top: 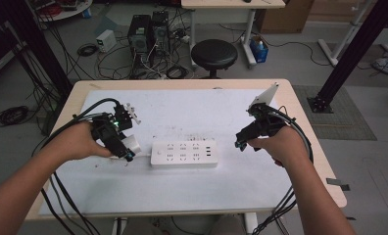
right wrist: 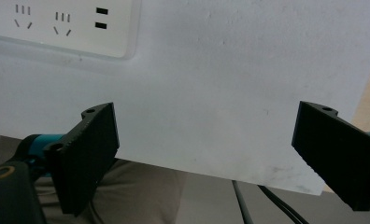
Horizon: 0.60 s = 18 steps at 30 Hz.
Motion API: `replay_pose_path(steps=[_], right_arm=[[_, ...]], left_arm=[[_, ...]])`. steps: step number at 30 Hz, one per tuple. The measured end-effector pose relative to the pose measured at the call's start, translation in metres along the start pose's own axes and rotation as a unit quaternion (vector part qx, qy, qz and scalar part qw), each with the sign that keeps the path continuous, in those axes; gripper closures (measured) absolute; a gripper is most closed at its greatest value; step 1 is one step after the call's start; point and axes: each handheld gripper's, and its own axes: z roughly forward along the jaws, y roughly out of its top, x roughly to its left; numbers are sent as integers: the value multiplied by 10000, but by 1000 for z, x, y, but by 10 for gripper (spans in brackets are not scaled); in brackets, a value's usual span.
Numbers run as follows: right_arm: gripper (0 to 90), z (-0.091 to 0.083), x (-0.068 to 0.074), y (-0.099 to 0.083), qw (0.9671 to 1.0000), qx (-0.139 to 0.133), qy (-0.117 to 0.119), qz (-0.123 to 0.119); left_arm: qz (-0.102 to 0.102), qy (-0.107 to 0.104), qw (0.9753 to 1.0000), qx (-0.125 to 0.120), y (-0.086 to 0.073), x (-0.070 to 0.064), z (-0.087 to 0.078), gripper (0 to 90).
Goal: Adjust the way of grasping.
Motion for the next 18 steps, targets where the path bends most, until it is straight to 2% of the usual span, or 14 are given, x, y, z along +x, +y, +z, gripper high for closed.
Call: replay_pose_path(steps=[2,4,7,9,12,18], right_arm=[[69,0,0,0,10000,12,89,19],[69,0,1,0,9999,16,154,14],[69,0,1,0,9996,30,285,49],[69,0,2,-1,9993,30,364,71],[69,1,2,-2,9993,14,367,70],[70,1,3,-3,9947,-8,1016,169]], left_arm=[[209,-45,9997,-139,2,-2,1,425],[331,-85,9991,-255,4,-4,2,425],[640,-103,9972,-375,9,-7,4,425],[779,-96,9958,-479,11,-8,5,425],[847,-36,9947,-580,15,-10,5,426],[1049,-48,9917,-746,23,-14,6,426]])
